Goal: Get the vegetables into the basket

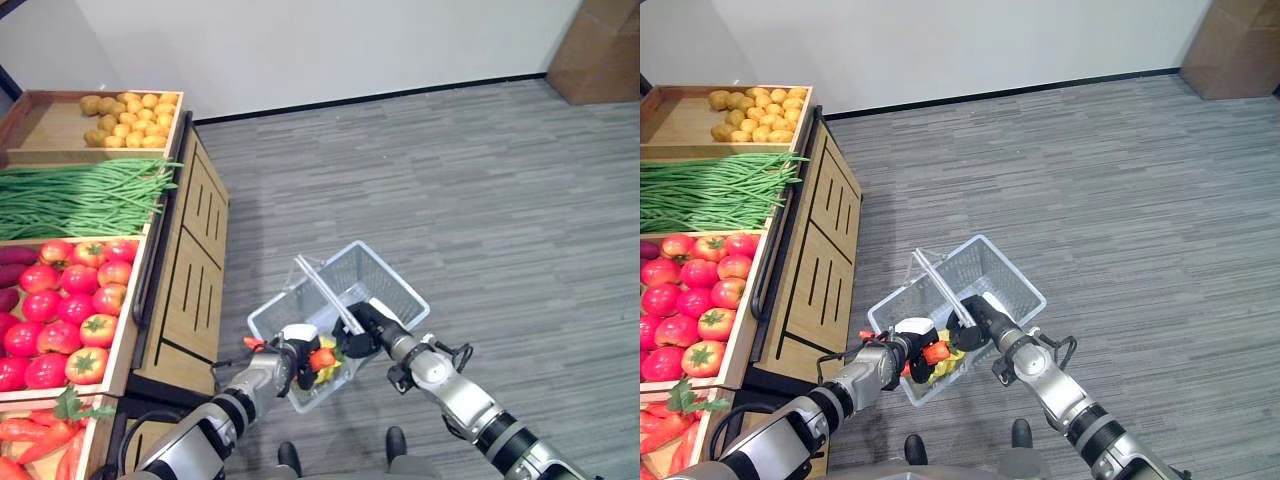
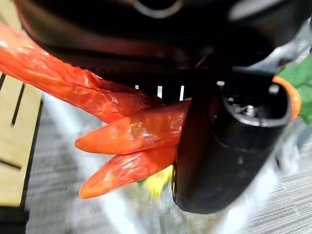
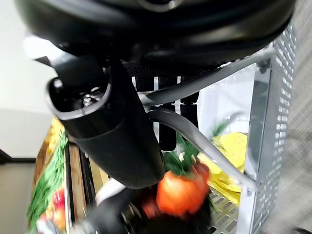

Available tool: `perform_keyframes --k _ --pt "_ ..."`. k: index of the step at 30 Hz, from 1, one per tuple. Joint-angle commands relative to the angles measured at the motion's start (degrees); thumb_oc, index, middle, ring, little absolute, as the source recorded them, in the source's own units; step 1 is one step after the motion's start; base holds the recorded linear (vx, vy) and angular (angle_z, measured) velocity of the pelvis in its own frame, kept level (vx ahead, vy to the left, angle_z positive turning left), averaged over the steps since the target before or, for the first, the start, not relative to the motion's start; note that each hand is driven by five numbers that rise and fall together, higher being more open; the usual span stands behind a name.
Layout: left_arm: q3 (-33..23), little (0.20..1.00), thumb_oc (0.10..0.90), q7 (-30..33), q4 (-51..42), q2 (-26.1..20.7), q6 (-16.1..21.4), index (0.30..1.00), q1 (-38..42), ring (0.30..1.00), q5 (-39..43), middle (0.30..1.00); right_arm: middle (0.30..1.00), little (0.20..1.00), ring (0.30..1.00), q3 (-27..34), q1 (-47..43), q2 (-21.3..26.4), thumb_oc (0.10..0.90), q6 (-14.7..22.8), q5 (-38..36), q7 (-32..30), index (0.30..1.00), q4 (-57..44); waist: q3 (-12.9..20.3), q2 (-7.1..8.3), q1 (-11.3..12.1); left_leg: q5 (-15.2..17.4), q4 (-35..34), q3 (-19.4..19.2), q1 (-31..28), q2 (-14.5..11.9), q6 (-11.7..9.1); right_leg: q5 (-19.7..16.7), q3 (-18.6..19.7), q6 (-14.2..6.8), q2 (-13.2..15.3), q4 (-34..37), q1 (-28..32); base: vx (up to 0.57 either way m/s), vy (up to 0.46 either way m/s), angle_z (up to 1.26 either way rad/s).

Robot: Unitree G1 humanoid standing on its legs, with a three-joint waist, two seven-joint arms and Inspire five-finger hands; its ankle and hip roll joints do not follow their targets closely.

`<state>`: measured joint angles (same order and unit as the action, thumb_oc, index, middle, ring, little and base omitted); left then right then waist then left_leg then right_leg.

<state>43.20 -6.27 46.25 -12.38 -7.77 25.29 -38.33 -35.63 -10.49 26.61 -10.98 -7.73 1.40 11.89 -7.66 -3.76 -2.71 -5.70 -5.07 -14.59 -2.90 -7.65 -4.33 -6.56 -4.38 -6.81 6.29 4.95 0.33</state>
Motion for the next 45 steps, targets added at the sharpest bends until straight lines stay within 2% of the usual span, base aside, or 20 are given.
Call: perform_keyframes --k 1,3,4,5,15,23,24,25,26,29,32,37,38,39,40,41,43,45 --pt "2.8 0.300 0.400 1.0 3.1 0.0 2.1 0.300 10.0 0.300 -3.5 0.300 0.300 0.300 0.300 3.0 -5.4 -4.7 0.400 8.6 -4.4 2.8 0.300 -11.6 1.3 2.54 0.5 0.5 0.1 2.8 2.1 0.2 -1.7 4.2 -2.5 -3.3 1.9 -0.6 2.3 0.00 0.000 0.00" --pt "3.4 0.300 0.400 0.0 3.0 0.1 2.6 0.300 9.9 0.300 -4.2 0.300 0.300 0.300 0.300 2.9 -4.3 -3.4 0.400 8.5 -6.9 4.9 0.300 -13.1 1.3 2.68 0.4 0.5 0.1 2.9 2.2 0.1 -1.8 4.3 -2.9 -3.3 1.9 -0.5 2.5 -0.03 -0.004 0.01" --pt "3.5 0.377 0.455 -0.6 3.5 0.2 2.8 0.377 9.6 0.377 -4.4 0.377 0.300 0.300 0.300 2.9 -3.8 -3.2 0.400 8.6 -8.7 5.7 0.300 -13.4 1.1 2.68 0.3 -0.1 0.1 2.9 2.3 0.1 -1.7 3.9 -3.1 -3.2 1.9 -0.8 2.3 -0.05 -0.010 0.01" --pt "3.7 1.000 0.900 -0.8 3.5 0.3 2.8 1.000 9.5 1.000 -4.7 1.000 0.300 0.300 0.300 3.1 -3.3 -3.1 0.400 8.5 -9.3 5.8 0.300 -13.6 1.1 2.68 0.3 -0.1 0.1 2.9 2.3 0.2 -1.6 3.8 -3.1 -3.2 1.9 -0.8 2.3 -0.04 -0.003 0.02" --pt "5.3 1.000 0.900 -3.2 4.8 1.2 3.8 1.000 8.8 1.000 -6.1 1.000 0.300 0.300 0.300 4.4 -1.9 -2.6 0.400 9.1 -13.4 6.8 0.300 -15.4 1.4 2.70 0.2 0.1 0.1 2.9 1.9 0.2 -1.7 3.8 -3.2 -3.2 2.0 -0.7 2.6 0.00 0.000 0.00" --pt "5.1 1.000 0.900 -3.3 3.5 1.4 3.6 1.000 10.3 1.000 -2.8 1.000 0.300 0.300 0.300 5.1 -2.0 -2.9 0.400 8.6 -11.8 5.9 0.300 -12.0 2.0 2.69 0.3 0.1 0.1 3.4 2.0 0.4 -1.7 3.8 -3.8 -3.2 2.3 -0.7 2.9 0.00 0.003 0.04" --pt "4.1 1.000 0.900 -3.1 3.3 1.6 3.1 1.000 10.2 1.000 -0.1 1.000 0.300 0.300 0.300 5.3 -1.7 -3.2 0.400 8.2 -10.2 5.1 0.300 -9.0 2.3 2.72 0.4 0.8 0.1 3.6 1.7 0.5 -1.8 4.3 -4.0 -3.4 2.3 -0.5 3.4 0.03 0.009 0.06" --pt "3.9 1.000 0.900 -1.4 3.0 -1.1 2.2 1.000 9.1 1.000 -3.6 1.000 0.300 0.300 0.300 5.9 -2.3 -2.5 0.400 7.0 -7.6 5.0 0.300 -8.0 2.3 2.41 1.1 0.8 0.1 3.7 1.7 0.5 -1.7 4.2 -4.2 -3.3 2.4 -0.5 3.5 -0.04 0.010 0.08" --pt "2.3 1.000 0.900 -6.2 -0.3 -4.6 5.2 1.000 4.5 1.000 -0.2 1.000 0.300 0.300 0.300 7.9 -1.5 -2.6 0.400 7.7 -7.2 4.1 0.300 -7.5 2.0 2.26 1.6 -0.2 0.1 3.7 2.2 0.5 -1.5 3.4 -4.3 -3.1 2.3 -0.8 3.0 -0.05 0.006 0.08" --pt "1.4 1.000 0.900 -5.5 -3.5 -5.5 4.4 1.000 1.8 1.000 2.3 1.000 0.300 0.300 0.300 8.4 -0.4 -3.3 0.400 7.4 -4.3 3.1 0.300 -4.0 2.8 2.31 2.1 0.8 0.1 4.3 1.7 0.5 -1.7 4.2 -4.5 -3.2 2.4 -0.5 3.8 0.01 0.002 0.13" --pt "0.4 1.000 0.900 -5.8 -5.8 -7.8 5.4 1.000 -2.6 1.000 4.1 1.000 0.300 0.300 0.300 11.2 1.1 -3.8 0.400 8.5 1.6 -0.5 0.300 3.3 3.1 2.11 2.6 0.2 0.1 4.7 1.9 0.7 -1.5 3.9 -5.0 -3.1 2.3 -0.7 3.8 0.00 0.001 0.12" --pt "1.3 1.000 0.900 -6.2 -11.5 -11.3 6.9 1.000 -5.0 1.000 2.6 1.000 0.300 0.300 0.300 13.0 2.1 -2.7 0.400 9.5 11.4 -4.8 0.300 14.0 3.9 1.99 2.9 1.3 0.1 5.6 0.9 0.8 -1.6 5.2 -5.4 -3.1 2.2 -0.8 5.2 0.05 0.004 0.06" --pt "0.7 1.000 0.900 -5.8 -12.3 -11.5 6.9 1.000 -5.8 1.000 3.5 1.000 0.300 0.300 0.300 14.0 2.8 -2.2 0.400 9.3 13.2 -5.3 0.300 16.3 4.1 2.07 2.9 1.4 0.1 5.8 0.7 0.9 -1.6 5.5 -5.5 -3.0 2.2 -0.9 5.5 0.07 0.004 0.11" --pt "0.6 1.000 0.900 -7.2 -13.3 -9.7 5.6 1.000 -4.2 1.000 7.6 1.000 0.300 0.300 0.300 14.0 2.6 -2.1 0.400 9.3 13.6 -6.5 0.300 18.6 4.5 2.26 2.5 1.4 0.1 5.9 0.6 0.9 -1.6 5.6 -5.6 -3.0 2.1 -1.0 5.6 0.04 -0.001 0.15" --pt "1.3 1.000 0.900 -5.9 -12.7 -8.0 4.7 1.000 -1.1 1.000 7.7 1.000 0.300 0.300 0.300 13.4 2.7 -2.2 0.400 9.1 13.3 -6.4 0.300 21.7 4.6 2.31 1.9 1.5 0.1 6.0 0.4 0.9 -1.6 5.7 -5.7 -3.0 2.0 -1.1 5.8 0.04 -0.005 0.16" --pt "0.9 1.000 0.900 -5.1 -8.1 -6.1 3.9 1.000 1.6 1.000 8.9 1.000 0.300 0.300 0.300 13.3 2.7 -2.2 0.400 8.7 13.4 -6.4 0.300 24.4 4.8 2.50 1.3 1.5 0.1 5.9 0.2 0.8 -1.7 5.8 -5.7 -3.0 2.0 -1.2 5.8 0.05 -0.009 0.12" --pt "0.3 1.000 0.900 -3.2 -5.9 -6.3 3.7 1.000 2.2 1.000 8.5 1.000 0.300 0.300 0.300 13.5 2.7 -1.9 0.400 8.3 13.7 -6.5 0.300 26.3 4.7 2.37 1.2 1.6 0.1 5.8 0.1 0.8 -1.7 5.9 -5.6 -3.0 2.0 -1.3 5.9 0.03 -0.004 0.01" --pt "-3.9 1.000 0.900 -1.2 -4.0 -9.1 3.8 1.000 1.0 1.000 11.8 1.000 0.300 0.300 0.300 15.5 3.7 -0.6 0.400 7.0 14.5 -6.7 0.300 31.3 4.9 2.41 1.4 1.6 0.1 5.7 -0.2 0.7 -1.8 6.0 -5.5 -3.0 2.0 -1.5 6.0 0.03 0.000 -0.09"
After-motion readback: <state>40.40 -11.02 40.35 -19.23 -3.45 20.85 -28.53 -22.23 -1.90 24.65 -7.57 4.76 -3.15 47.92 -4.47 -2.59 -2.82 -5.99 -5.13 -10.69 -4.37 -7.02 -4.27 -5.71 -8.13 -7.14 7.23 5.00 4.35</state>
